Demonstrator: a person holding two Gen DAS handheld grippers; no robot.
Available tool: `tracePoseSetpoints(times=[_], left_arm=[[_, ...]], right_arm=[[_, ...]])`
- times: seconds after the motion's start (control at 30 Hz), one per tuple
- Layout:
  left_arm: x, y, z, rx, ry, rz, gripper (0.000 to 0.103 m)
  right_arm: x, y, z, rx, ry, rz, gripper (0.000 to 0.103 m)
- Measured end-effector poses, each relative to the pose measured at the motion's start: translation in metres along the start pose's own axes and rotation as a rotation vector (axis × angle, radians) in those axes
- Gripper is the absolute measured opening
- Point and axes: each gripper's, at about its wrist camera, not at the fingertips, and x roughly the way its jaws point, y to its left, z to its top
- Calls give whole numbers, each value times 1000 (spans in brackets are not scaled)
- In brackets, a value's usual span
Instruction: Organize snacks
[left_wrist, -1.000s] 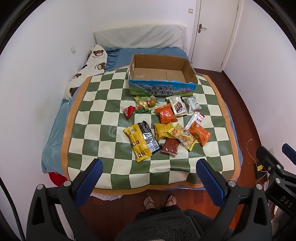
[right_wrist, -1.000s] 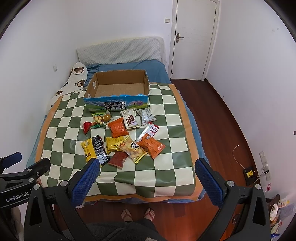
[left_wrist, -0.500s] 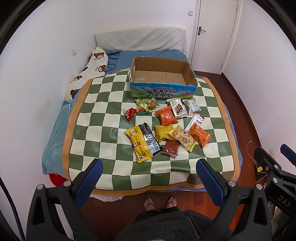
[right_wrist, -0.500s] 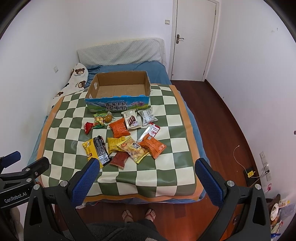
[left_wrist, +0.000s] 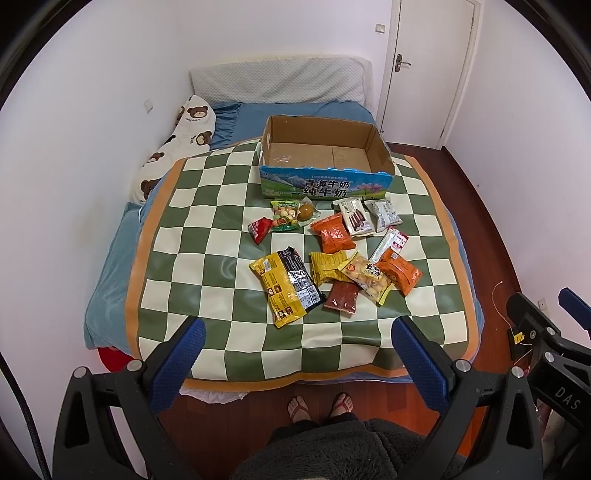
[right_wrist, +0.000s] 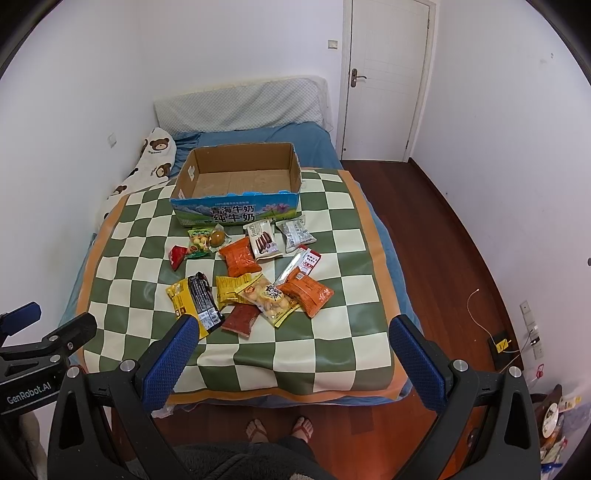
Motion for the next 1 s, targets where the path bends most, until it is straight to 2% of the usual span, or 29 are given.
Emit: tracePoseSetpoints(times=[1.0], left_arm=[[3, 0, 6, 7, 7, -4, 103]], right_arm=[[0, 1, 0, -2, 0, 2, 103]])
